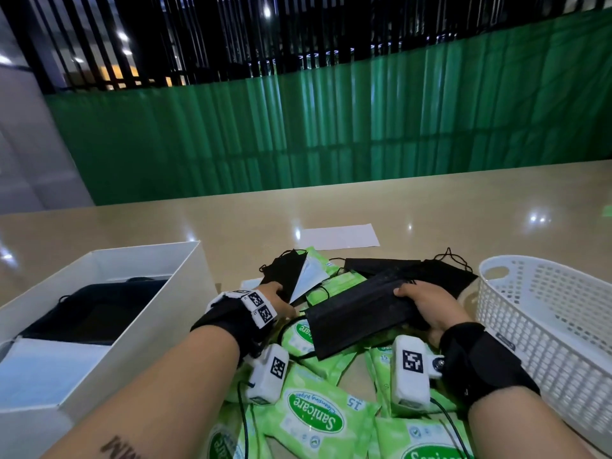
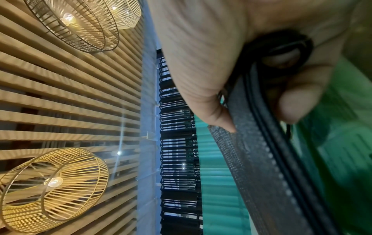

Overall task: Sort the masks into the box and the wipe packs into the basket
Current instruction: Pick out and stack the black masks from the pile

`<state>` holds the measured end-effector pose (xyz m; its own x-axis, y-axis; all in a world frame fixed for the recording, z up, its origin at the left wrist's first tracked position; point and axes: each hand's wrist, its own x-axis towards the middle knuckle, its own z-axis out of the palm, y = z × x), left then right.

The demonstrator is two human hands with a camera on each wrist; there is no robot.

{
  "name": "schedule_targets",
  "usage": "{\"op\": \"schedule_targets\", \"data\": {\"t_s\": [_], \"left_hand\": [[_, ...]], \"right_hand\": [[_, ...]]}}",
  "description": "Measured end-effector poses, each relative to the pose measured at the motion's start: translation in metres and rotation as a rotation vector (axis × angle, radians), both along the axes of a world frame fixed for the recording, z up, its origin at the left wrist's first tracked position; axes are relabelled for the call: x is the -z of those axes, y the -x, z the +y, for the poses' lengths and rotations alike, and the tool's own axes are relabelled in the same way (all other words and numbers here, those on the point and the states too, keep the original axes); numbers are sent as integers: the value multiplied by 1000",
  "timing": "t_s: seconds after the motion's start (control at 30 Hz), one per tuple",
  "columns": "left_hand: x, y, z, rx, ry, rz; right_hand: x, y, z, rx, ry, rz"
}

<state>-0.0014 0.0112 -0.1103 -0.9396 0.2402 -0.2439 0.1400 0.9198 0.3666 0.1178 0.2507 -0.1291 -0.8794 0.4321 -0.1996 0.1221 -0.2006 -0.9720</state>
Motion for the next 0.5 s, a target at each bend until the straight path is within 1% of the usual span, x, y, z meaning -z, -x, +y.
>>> {"op": "schedule_targets", "data": {"t_s": [0.1, 0.17, 0.27, 0.4, 0.5], "left_hand": [[4, 8, -4, 10, -3, 32], [7, 16, -10, -17, -63, 76], [10, 18, -16, -95, -154, 95], [16, 16, -14, -68, -61, 40], [17, 16, -13, -53, -38, 49]], "right_hand": [[1, 1, -1, -19, -3, 7], [1, 1, -1, -23, -1, 11], [1, 1, 0, -25, 2, 11], [0, 0, -1, -26, 8, 9], [-1, -2, -2, -26, 3, 17]]}}
